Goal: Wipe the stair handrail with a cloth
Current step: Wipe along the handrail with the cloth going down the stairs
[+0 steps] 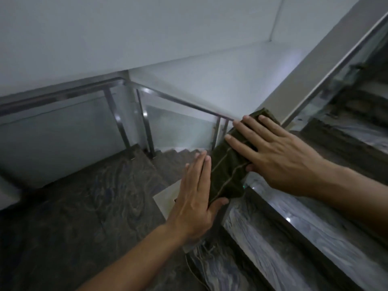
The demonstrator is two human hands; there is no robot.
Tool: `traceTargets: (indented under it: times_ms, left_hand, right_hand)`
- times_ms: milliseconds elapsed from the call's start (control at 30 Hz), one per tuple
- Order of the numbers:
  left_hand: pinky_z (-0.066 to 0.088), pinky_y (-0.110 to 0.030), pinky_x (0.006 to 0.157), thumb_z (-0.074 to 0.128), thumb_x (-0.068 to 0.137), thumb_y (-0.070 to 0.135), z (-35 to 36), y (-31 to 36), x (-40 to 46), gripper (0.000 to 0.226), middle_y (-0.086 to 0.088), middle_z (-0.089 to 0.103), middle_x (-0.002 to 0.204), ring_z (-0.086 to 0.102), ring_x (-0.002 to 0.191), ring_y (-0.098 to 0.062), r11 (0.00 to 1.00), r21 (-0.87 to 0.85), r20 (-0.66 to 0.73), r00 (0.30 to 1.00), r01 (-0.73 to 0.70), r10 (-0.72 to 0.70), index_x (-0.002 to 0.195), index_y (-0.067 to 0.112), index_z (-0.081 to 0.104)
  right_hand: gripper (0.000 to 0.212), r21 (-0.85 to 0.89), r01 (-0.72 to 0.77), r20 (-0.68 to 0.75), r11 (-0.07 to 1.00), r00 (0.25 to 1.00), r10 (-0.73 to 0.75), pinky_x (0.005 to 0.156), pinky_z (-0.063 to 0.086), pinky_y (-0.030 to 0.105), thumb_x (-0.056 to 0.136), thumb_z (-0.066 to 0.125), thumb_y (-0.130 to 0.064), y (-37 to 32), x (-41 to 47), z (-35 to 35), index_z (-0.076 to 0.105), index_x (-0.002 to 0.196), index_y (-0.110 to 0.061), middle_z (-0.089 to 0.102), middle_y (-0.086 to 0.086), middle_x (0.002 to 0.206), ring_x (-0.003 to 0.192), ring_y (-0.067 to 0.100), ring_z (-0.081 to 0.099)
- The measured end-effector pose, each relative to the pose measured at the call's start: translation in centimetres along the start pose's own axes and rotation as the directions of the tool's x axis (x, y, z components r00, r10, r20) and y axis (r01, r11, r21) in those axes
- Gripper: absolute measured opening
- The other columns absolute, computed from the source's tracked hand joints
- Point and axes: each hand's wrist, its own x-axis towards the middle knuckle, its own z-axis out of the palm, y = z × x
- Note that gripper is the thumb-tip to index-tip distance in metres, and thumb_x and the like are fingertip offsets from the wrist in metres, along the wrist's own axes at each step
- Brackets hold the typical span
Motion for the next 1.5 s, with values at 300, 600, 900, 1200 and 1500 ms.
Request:
traceTargets:
  times_ms: [300,600,900,1200,1500]
  left_hand:
    - [0.006,-0.041,0.121,0.039,0.092,0.05,-1.1,-4.5,-0.9,0.086,0.016,-0.026,0.156,-0.014,0.147,-0.011,0.943,-0.32,0.2,0.966,-0.092,0.162,0.143,0.035,-0.029]
    - [0.026,-0.062,0.11,0.056,0.089,0.042,-0.8,-6.3,-0.1,0.092,0.005,0.005,0.157,0.017,0.145,-0.036,0.88,-0.433,0.15,0.947,-0.196,0.285,0.148,0.028,-0.014]
    - [0.027,-0.067,0.107,0.062,0.086,0.038,0.4,-8.9,1.2,0.103,0.006,0.001,0.157,0.01,0.145,-0.041,0.881,-0.387,0.268,0.881,-0.272,0.39,0.144,0.032,-0.023]
    - [0.038,-0.051,0.108,0.056,0.092,0.02,2.2,-12.2,1.3,0.088,-0.013,0.022,0.155,0.032,0.139,-0.028,0.747,-0.572,0.283,0.773,-0.34,0.568,0.151,0.022,-0.009]
    - [0.019,-0.02,0.114,0.043,0.095,0.002,3.1,-16.1,2.2,0.081,-0.007,0.002,0.162,0.01,0.14,0.001,0.543,-0.743,0.27,0.568,-0.391,0.778,0.151,0.019,-0.013]
  right_hand:
    - [0.068,0.024,-0.32,0.183,0.947,0.933,0.31,0.115,0.005,0.052,0.093,0.03,-0.044,-6.7,-0.4,-1.9,0.005,0.151,-0.021,0.007,0.016,0.158,0.145,0.035,-0.001]
    - [0.065,0.076,-0.491,0.219,0.868,0.857,0.466,0.119,-0.002,0.049,0.094,0.027,-0.039,-11.1,-0.4,-1.6,0.003,0.152,-0.02,0.002,0.015,0.159,0.145,0.034,-0.003]
    - [0.067,0.152,-0.539,0.195,0.829,0.838,0.509,0.115,-0.004,0.043,0.095,0.028,-0.039,-12.3,-0.3,-1.3,-0.006,0.151,-0.025,-0.012,0.01,0.158,0.144,0.027,-0.019]
    - [0.075,0.091,-0.682,0.123,0.726,0.731,0.671,0.117,0.001,0.045,0.085,0.034,-0.016,-17.7,0.9,-0.3,0.001,0.152,-0.02,-0.005,0.014,0.159,0.146,0.029,-0.012]
    - [0.068,0.055,-0.857,-0.019,0.513,0.513,0.858,0.113,0.026,0.058,0.088,0.033,-0.004,-24.3,4.3,2.1,0.007,0.151,-0.013,0.002,0.019,0.159,0.146,0.037,-0.004]
